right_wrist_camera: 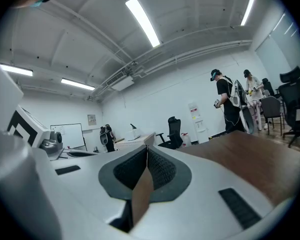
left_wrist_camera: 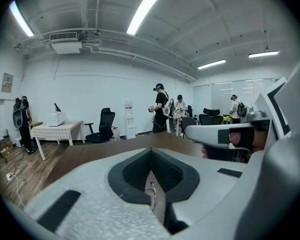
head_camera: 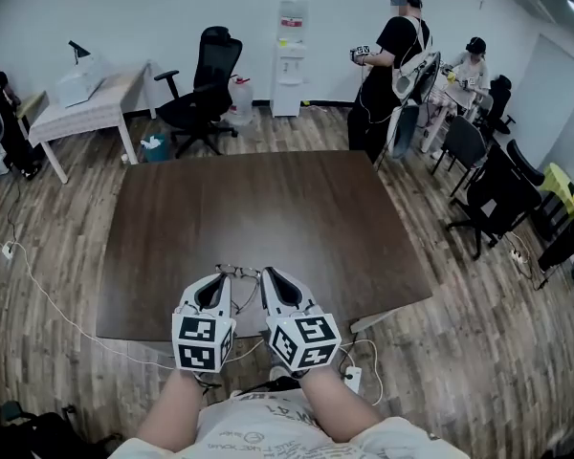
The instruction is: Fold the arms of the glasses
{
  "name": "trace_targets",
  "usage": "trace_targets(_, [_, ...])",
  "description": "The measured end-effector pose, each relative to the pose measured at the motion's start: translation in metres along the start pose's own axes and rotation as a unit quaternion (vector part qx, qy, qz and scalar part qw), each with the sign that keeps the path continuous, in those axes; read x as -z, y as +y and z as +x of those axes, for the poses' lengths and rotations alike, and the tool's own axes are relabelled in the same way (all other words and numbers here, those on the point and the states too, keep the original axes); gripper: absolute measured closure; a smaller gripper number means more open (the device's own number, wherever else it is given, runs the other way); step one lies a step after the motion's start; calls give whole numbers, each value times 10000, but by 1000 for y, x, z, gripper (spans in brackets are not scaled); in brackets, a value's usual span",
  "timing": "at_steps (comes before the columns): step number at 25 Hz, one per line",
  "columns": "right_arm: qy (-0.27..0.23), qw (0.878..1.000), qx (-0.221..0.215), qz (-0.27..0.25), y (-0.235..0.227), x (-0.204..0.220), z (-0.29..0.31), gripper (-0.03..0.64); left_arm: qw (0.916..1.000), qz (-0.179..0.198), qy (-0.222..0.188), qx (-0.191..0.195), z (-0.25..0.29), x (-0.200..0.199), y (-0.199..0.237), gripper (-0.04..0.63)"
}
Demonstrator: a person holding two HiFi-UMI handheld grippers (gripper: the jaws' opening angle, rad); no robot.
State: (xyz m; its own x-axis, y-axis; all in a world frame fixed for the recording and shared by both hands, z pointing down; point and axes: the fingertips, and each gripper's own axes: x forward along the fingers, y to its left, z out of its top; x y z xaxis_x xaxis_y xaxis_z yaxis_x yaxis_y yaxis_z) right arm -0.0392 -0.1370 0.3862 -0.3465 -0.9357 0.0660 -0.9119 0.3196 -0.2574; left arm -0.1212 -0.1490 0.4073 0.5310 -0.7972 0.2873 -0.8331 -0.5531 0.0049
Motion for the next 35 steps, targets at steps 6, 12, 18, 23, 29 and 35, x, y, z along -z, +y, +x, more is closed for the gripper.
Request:
trace_targets(6, [171, 9994, -290, -49, -12, -5, 36, 600, 9993, 227, 252, -144, 32, 4, 18, 580])
trace_targets(12, [499, 9980, -380, 53, -36, 11, 59, 600, 9940, 660, 869, 73, 67, 39, 28, 580])
trace_targets(18, [693, 9964, -439, 190, -64, 23, 70, 600, 9668, 1648, 1876, 534, 97, 102, 32, 578])
trace_targets(23, [815, 9951, -469, 301, -85, 35, 78, 600, 9338, 2648, 2287, 754, 116, 137, 38, 577])
trace_targets(29, [940, 9940, -463, 319, -105, 42, 80, 601, 9035, 3067, 2798, 1064, 136, 173, 48, 487])
trace_targets(35, [1071, 9931, -382, 301, -127, 46, 80, 600, 8637, 3699, 3105, 1440, 171, 188, 52, 486])
